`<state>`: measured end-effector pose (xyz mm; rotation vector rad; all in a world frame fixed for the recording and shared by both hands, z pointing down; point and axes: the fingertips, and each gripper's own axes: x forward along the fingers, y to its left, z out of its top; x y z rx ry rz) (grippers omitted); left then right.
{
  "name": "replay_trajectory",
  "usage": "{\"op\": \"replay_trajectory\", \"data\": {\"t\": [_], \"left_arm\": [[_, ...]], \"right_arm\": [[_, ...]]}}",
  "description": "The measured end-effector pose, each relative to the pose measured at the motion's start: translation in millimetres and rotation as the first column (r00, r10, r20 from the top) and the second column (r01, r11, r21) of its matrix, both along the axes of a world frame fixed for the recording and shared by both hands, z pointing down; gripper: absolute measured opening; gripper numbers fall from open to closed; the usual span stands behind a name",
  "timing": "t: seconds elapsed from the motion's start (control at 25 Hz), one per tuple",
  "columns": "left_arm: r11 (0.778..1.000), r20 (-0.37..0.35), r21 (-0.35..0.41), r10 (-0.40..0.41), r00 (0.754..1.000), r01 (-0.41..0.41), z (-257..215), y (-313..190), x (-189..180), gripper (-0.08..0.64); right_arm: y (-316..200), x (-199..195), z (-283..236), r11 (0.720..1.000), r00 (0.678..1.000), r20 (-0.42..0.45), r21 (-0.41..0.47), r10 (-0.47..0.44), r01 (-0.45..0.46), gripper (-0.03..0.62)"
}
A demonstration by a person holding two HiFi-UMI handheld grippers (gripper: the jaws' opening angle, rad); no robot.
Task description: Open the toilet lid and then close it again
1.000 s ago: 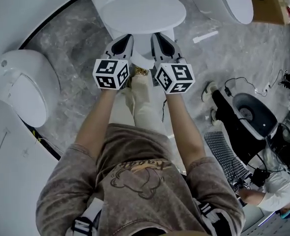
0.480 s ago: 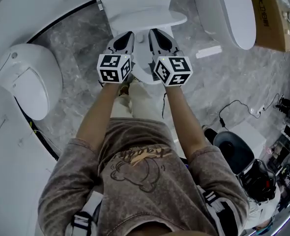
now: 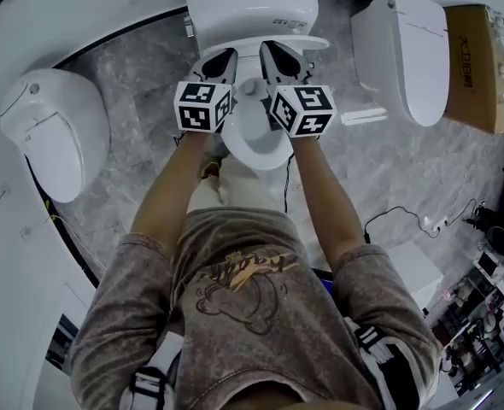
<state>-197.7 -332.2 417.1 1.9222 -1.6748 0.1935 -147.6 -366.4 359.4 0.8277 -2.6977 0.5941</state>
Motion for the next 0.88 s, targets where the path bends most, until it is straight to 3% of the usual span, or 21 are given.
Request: {"op": "replay_trajectory", "data": {"t": [0.52, 0.88], "left_arm": [[0.999, 0.021, -0.025, -0.038, 0.999, 0.039, 8.1, -41.9, -31.8, 0.009], [0.997, 0.073, 0.077, -0.037, 0.997, 0.031, -26.4, -32.9, -32.4, 0.011]], "right_arm": [[-47.5, -32.7, 8.8, 1.000, 1.000, -0.001, -0.006, -0.024, 0.024, 0.027], [-27.8, -10.7, -1.6, 1.000, 1.000, 0.015, -0.003, 0.002, -0.002, 0.028]]}}
